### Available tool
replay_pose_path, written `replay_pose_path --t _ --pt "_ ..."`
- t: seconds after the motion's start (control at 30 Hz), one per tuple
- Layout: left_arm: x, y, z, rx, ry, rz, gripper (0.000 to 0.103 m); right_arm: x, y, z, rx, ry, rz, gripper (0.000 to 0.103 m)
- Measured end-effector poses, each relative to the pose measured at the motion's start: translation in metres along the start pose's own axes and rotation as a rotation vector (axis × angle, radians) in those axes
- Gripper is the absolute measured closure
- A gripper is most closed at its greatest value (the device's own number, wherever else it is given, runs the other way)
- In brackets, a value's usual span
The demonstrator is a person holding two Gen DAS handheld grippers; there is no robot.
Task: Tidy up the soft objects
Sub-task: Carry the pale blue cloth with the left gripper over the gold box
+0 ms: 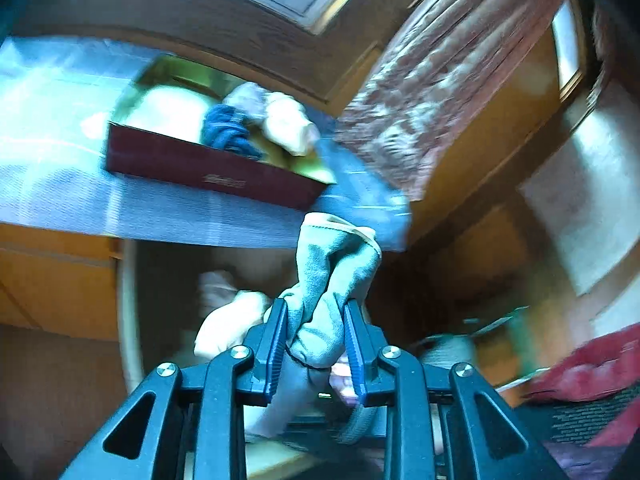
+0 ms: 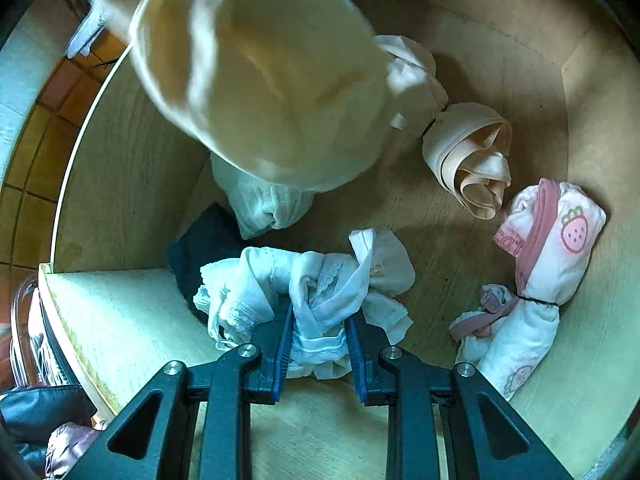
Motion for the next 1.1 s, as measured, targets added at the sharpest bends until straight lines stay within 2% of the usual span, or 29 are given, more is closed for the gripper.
replay_pose_path --t 0.03,0.07,0.13,0.17,0.2,0.23,0.3,0.37,0.43,0.5,0.63,0.87,0.93,0.97,1.03,1.1 --pt "0.000 0.002 0.001 -0.021 0.051 0.075 0.082 0.000 0.000 0.000 0.002 0.004 0.003 0.078" --pt "-0.003 0.008 0.000 -0.052 0.057 0.123 0.084 0.000 0.000 0.000 0.003 0.003 0.002 0.078" --pt "-0.001 0.009 0.001 -0.032 0.027 0.072 0.084 -0.002 0.000 -0.001 0.009 -0.001 0.001 0.078" --pt "0.001 0.008 0.003 -0.024 0.047 0.097 0.086 -0.002 -0.001 0.000 0.011 0.002 0.008 0.078" --pt "0.003 0.006 0.005 -0.016 0.028 0.069 0.095 -0.002 -0.001 0.000 0.011 0.003 0.010 0.078" --pt "0.007 0.003 0.008 0.004 0.012 0.034 0.096 -0.002 -0.002 0.000 0.012 0.003 0.011 0.078" --pt "0.013 -0.003 0.016 0.025 0.072 0.103 0.096 -0.002 -0.002 0.000 0.012 0.002 0.015 0.078" --pt "0.005 0.003 0.016 0.000 0.047 0.110 0.096 -0.002 -0.001 -0.001 0.009 -0.005 0.013 0.078" --pt "-0.004 0.011 0.010 -0.032 0.063 0.185 0.096 -0.001 -0.001 -0.001 0.011 -0.002 0.019 0.078" --pt "-0.012 0.021 -0.002 -0.087 0.050 0.193 0.092 0.000 -0.002 0.000 0.008 -0.002 0.023 0.078" --pt "-0.016 0.052 -0.038 -0.231 0.108 0.200 0.070 0.000 -0.001 0.001 0.001 -0.005 0.018 0.078" --pt "-0.026 0.118 -0.089 -0.433 0.164 0.161 0.056 -0.002 0.005 0.007 -0.011 0.011 0.018 0.078" --pt "-0.031 0.125 -0.105 -0.475 0.180 0.165 0.046 0.002 0.008 0.009 -0.024 0.032 0.033 0.077" --pt "-0.035 0.129 -0.109 -0.492 0.182 0.179 0.045 0.003 0.009 0.009 -0.026 0.026 0.035 0.077" --pt "-0.041 0.136 -0.117 -0.512 0.171 0.160 0.045 0.003 0.012 0.010 -0.024 0.014 0.026 0.078" --pt "-0.042 0.140 -0.125 -0.541 0.199 0.176 0.045 0.003 0.016 0.011 -0.028 0.016 0.024 0.078"
Point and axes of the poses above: each gripper's, at about its wrist camera, not at the fingertips, and y roughly the way its jaws point, x to its right, z to its top, the point moved 6 cm from there along y, roughly the way its jaws point, and after that the axes turned 13 degrees about y, right-handed, at the moved point
